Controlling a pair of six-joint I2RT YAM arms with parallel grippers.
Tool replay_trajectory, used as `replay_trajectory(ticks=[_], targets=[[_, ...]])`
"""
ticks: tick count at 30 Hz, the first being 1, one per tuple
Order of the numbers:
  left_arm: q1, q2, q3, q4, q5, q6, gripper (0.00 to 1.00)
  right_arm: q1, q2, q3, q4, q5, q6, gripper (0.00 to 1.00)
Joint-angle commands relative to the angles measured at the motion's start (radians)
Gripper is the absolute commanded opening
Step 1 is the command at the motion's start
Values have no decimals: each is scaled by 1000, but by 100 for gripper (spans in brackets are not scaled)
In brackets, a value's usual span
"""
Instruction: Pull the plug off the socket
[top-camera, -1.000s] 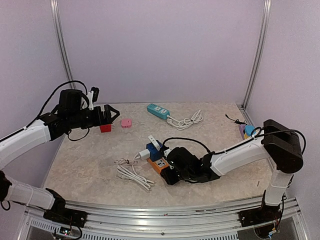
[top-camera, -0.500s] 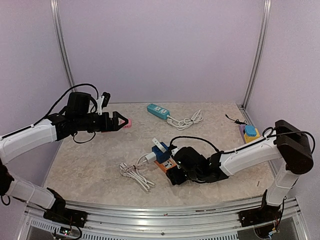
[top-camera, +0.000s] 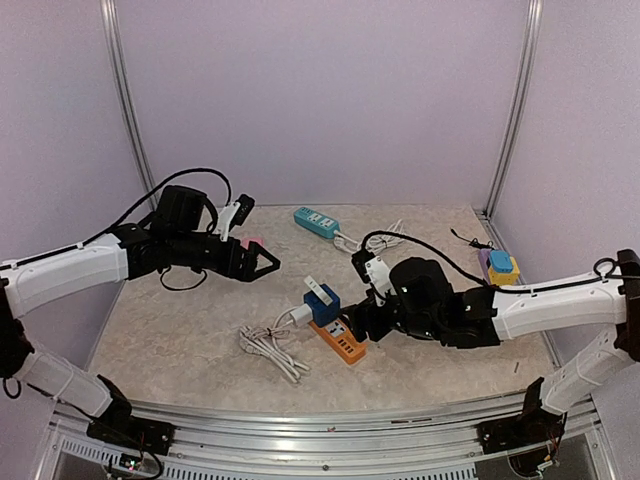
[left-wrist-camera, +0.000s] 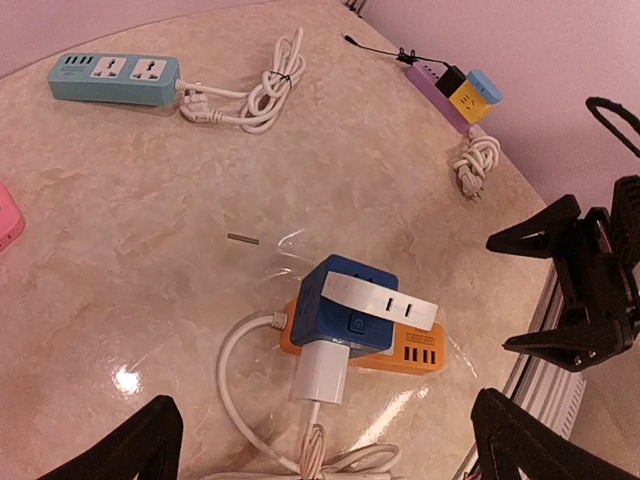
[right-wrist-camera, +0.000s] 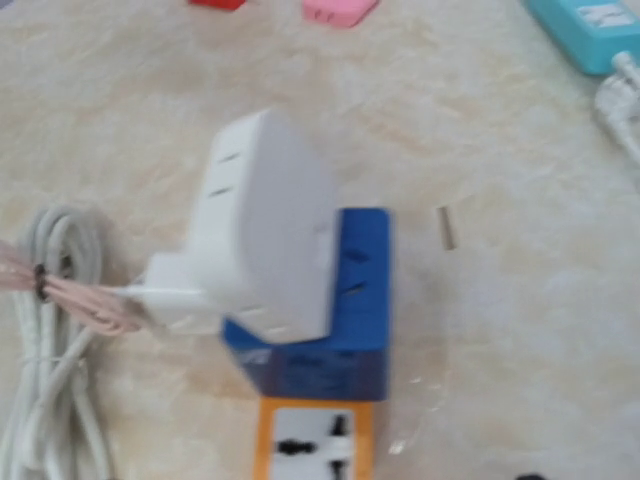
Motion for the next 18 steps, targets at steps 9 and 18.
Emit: replay_trajectory(ticks=[9, 18], targets=[[-116, 145, 180, -203, 33, 653, 96, -122, -96, -109, 35, -195, -64, 81], [-129, 242, 300, -241, 24, 892, 92, -149, -79, -148, 100, -249, -39, 81]])
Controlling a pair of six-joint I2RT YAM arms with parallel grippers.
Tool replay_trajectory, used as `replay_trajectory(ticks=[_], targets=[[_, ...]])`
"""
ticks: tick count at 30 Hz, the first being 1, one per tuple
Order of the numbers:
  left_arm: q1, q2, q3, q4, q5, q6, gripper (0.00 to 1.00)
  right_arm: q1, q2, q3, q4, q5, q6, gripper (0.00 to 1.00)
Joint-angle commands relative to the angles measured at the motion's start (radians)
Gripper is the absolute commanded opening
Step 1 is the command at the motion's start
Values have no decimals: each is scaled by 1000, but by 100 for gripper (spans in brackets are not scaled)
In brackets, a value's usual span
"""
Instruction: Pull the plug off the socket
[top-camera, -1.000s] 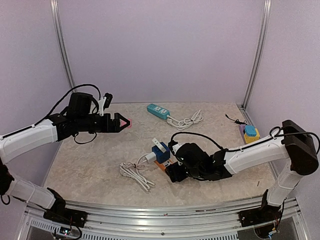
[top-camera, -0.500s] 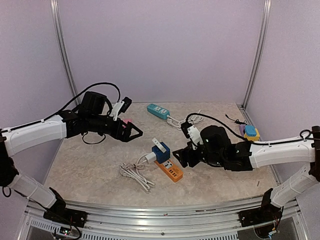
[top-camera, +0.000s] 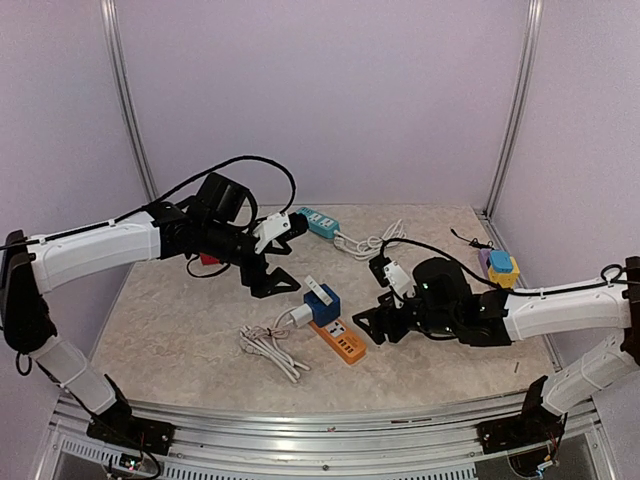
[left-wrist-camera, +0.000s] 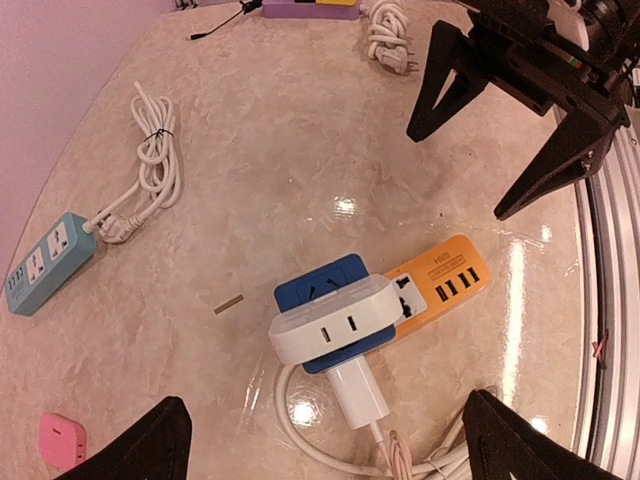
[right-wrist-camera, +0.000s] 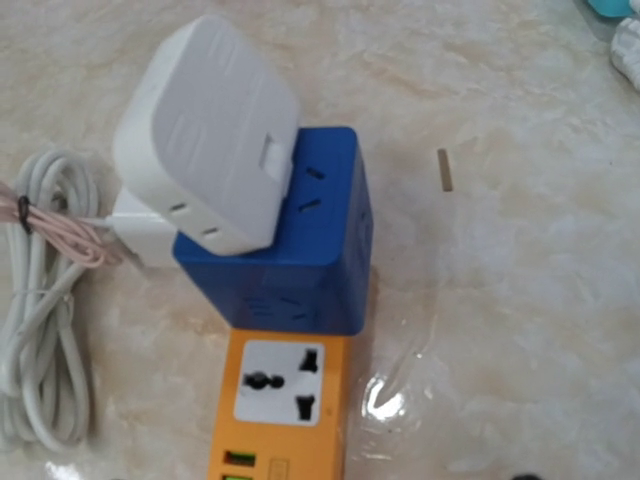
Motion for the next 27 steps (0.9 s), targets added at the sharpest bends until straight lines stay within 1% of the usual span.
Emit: replay_trajectory(ticks=[1, 4, 6, 9, 13, 18, 27], targets=[[-14, 52, 59, -44, -15, 176, 91, -15, 2, -16, 47, -41, 10, 81], [-27, 86, 116, -95, -37, 225, 90, -25, -1, -22, 50, -53, 14, 81], [-37, 137, 174, -154, -74, 251, 88, -35, -10, -31, 54, -64, 22, 81], [-56, 191, 201, -197, -140, 290, 85, -56, -35, -55, 69, -71, 35, 81], [-85, 234, 199, -192, -220, 338, 82, -78, -57, -80, 80, -107, 50, 81], [-96, 278, 213, -194, -262, 360, 80, -87, -69, -92, 85, -116, 55, 81], [-110, 286, 215, -123, -298, 390, 82, -95, -64, -94, 90, -125, 55, 81]])
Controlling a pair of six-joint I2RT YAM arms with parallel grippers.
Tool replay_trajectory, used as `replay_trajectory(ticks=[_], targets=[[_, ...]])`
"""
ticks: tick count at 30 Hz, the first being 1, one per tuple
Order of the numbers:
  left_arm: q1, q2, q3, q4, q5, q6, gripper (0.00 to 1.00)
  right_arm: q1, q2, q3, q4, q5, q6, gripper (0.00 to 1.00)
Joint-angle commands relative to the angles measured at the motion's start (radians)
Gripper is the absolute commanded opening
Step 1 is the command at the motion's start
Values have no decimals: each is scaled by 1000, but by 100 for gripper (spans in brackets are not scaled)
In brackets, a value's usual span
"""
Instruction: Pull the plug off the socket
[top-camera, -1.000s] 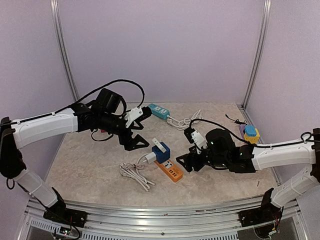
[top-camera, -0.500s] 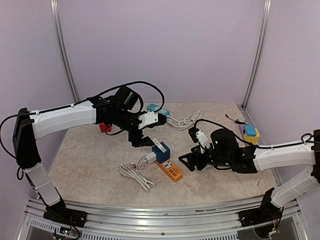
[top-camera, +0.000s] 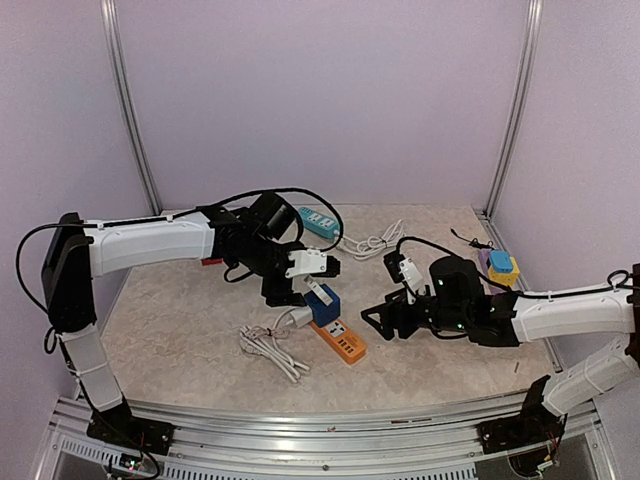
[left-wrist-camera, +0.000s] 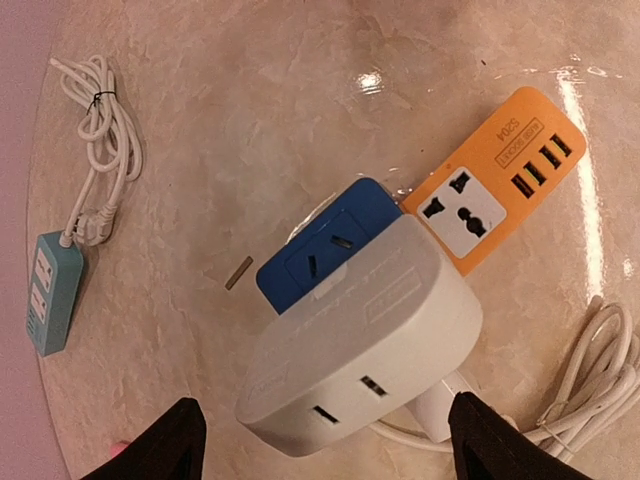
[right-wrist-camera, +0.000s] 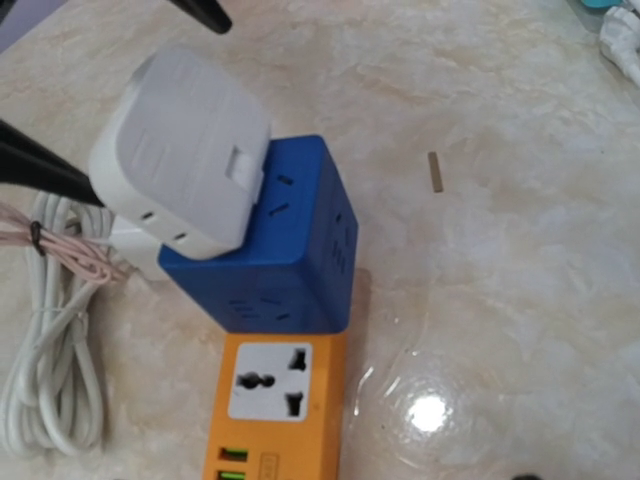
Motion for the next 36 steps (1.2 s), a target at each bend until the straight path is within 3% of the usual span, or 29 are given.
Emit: replay_trajectory(ticks=[1, 16, 23, 36], targets=[[-13, 14, 30, 29, -27, 31, 82, -13, -13, -19, 16, -15, 8, 81], [-56, 2, 40, 26, 7, 34, 75, -27, -26, -29, 1, -13, 4, 81], [-60, 5, 43, 17, 19, 10, 55, -32, -39, -31, -8, -11, 0, 81], [-71, 32, 104, -2, -10, -54, 36, -35, -45, -43, -9, -14, -2, 81]])
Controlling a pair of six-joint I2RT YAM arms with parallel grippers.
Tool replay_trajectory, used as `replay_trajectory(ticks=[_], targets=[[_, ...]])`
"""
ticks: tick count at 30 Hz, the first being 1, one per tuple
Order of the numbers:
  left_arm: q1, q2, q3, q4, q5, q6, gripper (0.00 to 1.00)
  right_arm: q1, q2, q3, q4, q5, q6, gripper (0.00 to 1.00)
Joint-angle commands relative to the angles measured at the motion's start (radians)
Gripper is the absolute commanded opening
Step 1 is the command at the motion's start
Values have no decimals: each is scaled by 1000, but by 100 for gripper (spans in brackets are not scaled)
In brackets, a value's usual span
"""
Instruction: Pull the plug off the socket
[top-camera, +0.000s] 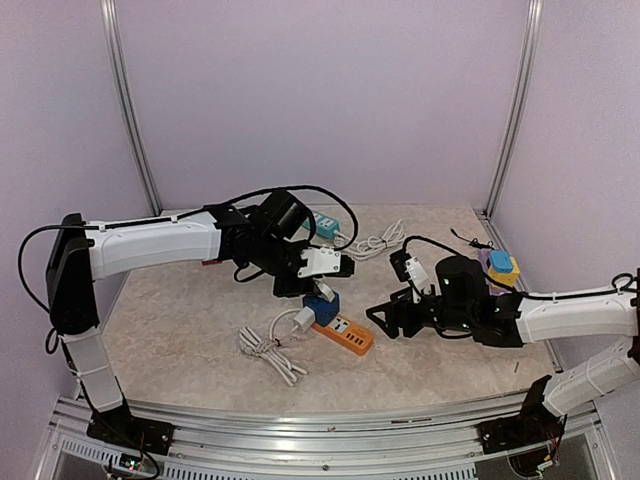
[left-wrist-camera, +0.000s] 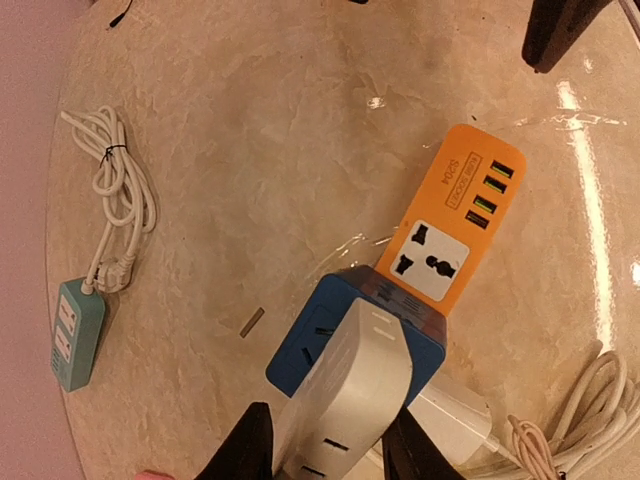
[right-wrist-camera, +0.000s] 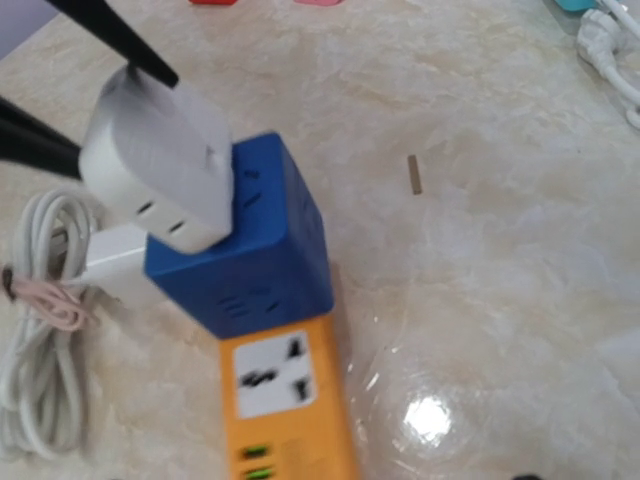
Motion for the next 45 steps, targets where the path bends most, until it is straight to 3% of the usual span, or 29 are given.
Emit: replay_trajectory(ticks=[1, 13, 28, 45], targets=[[-17, 27, 69, -32, 3, -54, 35, -9, -14, -22, -13, -3, -2, 81], [-30, 99, 159, -100, 13, -122, 17, -15, 97, 17, 76, -47, 19, 81], [8, 103, 159, -90, 120, -187, 12, -68, 339, 173, 215, -164, 159, 79], [22, 97, 160, -80, 125, -176, 1, -71, 525, 287, 185, -198, 210, 73]])
